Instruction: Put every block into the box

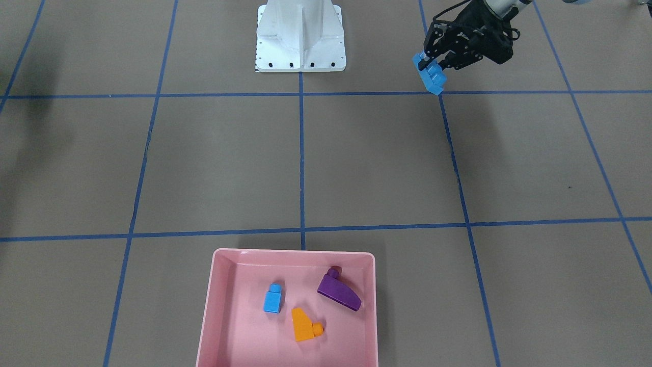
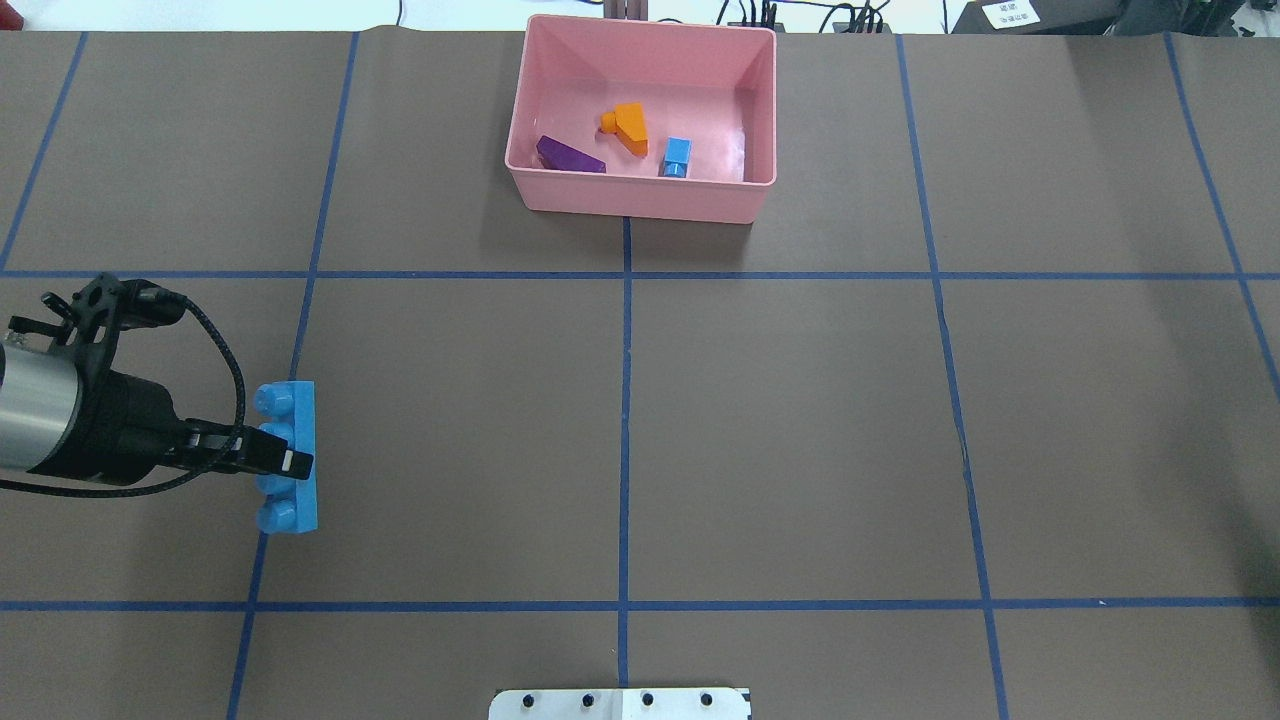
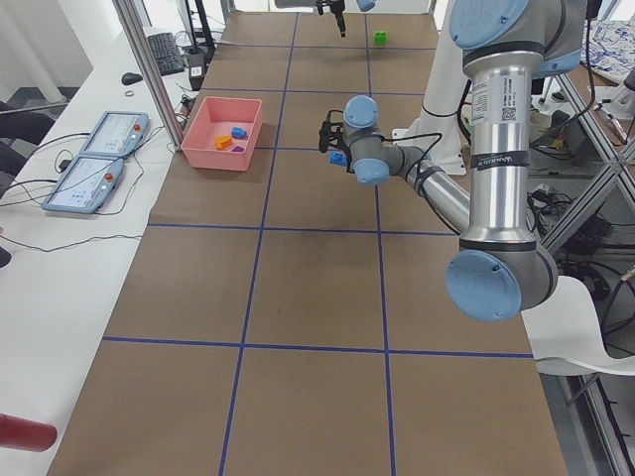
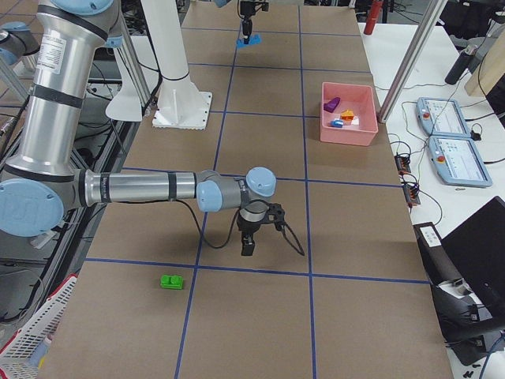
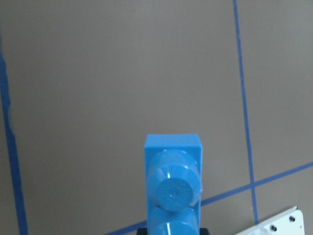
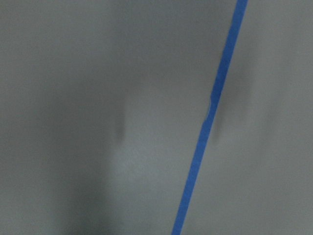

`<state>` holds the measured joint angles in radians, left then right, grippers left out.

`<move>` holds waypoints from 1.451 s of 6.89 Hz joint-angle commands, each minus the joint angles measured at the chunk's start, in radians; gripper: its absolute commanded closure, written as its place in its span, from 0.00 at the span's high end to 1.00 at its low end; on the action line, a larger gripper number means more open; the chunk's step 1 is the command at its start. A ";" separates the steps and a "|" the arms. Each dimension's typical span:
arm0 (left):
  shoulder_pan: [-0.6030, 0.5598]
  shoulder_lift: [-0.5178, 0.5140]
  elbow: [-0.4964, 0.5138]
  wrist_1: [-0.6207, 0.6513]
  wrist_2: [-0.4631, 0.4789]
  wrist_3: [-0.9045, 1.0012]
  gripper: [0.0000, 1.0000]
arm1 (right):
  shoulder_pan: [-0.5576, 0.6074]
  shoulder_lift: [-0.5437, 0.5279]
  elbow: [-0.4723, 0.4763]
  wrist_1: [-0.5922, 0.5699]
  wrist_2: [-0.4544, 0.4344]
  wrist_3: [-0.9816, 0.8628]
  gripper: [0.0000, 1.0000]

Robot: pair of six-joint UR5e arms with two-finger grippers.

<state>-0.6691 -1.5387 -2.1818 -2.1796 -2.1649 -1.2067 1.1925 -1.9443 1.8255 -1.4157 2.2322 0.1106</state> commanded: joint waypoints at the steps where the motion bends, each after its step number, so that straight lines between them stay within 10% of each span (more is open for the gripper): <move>1: -0.018 -0.044 0.039 0.000 0.005 -0.001 0.00 | -0.016 -0.134 -0.018 0.092 0.001 -0.031 1.00; 10: -0.061 -0.631 0.284 0.130 0.163 -0.206 0.00 | -0.134 -0.166 -0.155 0.104 0.118 -0.011 1.00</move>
<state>-0.7280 -2.0821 -1.9293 -2.1091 -2.0397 -1.4074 1.0765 -2.1107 1.6846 -1.3115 2.3258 0.0996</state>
